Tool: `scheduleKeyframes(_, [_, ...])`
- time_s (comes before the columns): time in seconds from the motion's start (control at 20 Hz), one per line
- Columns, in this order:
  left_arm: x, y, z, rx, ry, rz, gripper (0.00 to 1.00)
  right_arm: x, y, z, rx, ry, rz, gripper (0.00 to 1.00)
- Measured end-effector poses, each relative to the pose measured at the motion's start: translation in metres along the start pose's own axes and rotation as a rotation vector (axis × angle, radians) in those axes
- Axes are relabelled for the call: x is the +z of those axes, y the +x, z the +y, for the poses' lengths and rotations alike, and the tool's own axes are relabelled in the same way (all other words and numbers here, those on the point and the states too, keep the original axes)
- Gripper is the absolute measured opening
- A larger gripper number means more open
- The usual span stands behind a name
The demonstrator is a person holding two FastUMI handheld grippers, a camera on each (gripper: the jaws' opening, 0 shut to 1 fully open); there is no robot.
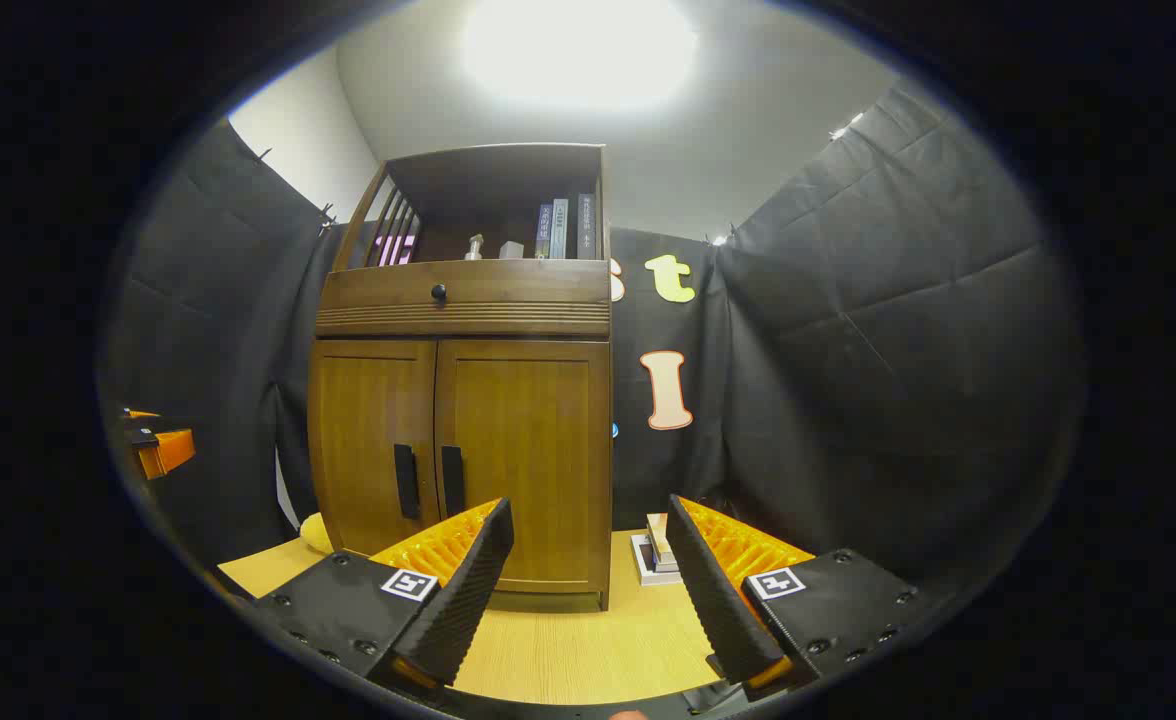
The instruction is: Open the right door of the double-door shoe cabinet with the right hand, and open the left door with the left hand.
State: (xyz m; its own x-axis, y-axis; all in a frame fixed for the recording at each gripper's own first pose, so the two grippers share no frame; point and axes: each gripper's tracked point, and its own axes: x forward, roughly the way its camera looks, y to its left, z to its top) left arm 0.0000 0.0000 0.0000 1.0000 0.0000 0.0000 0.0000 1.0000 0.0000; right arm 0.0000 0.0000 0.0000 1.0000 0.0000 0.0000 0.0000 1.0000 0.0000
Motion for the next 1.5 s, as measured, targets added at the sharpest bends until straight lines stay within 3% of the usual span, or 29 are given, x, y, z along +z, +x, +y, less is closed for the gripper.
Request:
scheduleKeyframes(0.2, [0.004, 0.000, 0.001, 0.008, -0.008, -0.006, 0.96, 0.008, 0.000, -0.005, 0.011, 0.020, -0.003, 0.94])
scheduleKeyframes(0.25, [0.004, 0.000, 0.002, 0.013, -0.011, -0.002, 0.96, 0.011, 0.001, -0.004, 0.018, 0.017, -0.010, 0.97])
scheduleKeyframes(0.3, [0.004, 0.001, 0.003, 0.018, -0.011, -0.001, 0.96, 0.013, 0.002, -0.004, 0.021, 0.009, -0.016, 0.93])
scheduleKeyframes(0.35, [0.003, 0.000, 0.002, 0.023, -0.009, 0.002, 0.96, 0.014, 0.003, -0.005, 0.025, 0.002, -0.018, 0.96])
scheduleKeyframes(0.4, [0.003, 0.000, 0.002, 0.024, -0.006, 0.006, 0.96, 0.014, 0.004, -0.006, 0.028, 0.000, -0.017, 0.93])
scheduleKeyframes(0.65, [0.006, 0.000, 0.003, 0.022, -0.003, -0.005, 0.96, 0.011, 0.010, -0.005, 0.048, 0.017, -0.013, 0.96])
scheduleKeyframes(0.8, [0.005, 0.002, 0.003, 0.026, 0.001, -0.006, 0.91, 0.007, 0.018, -0.003, 0.066, 0.013, -0.001, 0.97])
scheduleKeyframes(0.95, [0.006, 0.004, 0.003, 0.035, 0.008, -0.006, 0.91, 0.001, 0.024, -0.005, 0.086, 0.003, 0.009, 0.96])
scheduleKeyframes(1.0, [0.008, 0.005, 0.003, 0.041, 0.012, -0.008, 0.96, -0.001, 0.026, -0.007, 0.091, 0.004, 0.009, 0.97])
scheduleKeyframes(1.05, [0.009, 0.007, 0.001, 0.047, 0.016, -0.008, 0.96, -0.002, 0.030, -0.008, 0.096, 0.008, 0.013, 0.94])
scheduleKeyframes(1.1, [0.009, 0.009, -0.002, 0.053, 0.018, -0.007, 0.96, -0.005, 0.033, -0.007, 0.103, 0.014, 0.018, 0.97])
scheduleKeyframes(1.25, [0.011, 0.012, -0.009, 0.077, 0.022, -0.013, 0.96, -0.011, 0.048, -0.001, 0.135, 0.029, 0.027, 0.94])
scheduleKeyframes(1.5, [0.007, 0.021, -0.005, 0.098, 0.032, -0.006, 0.96, -0.011, 0.086, 0.016, 0.149, 0.048, 0.023, 0.97])
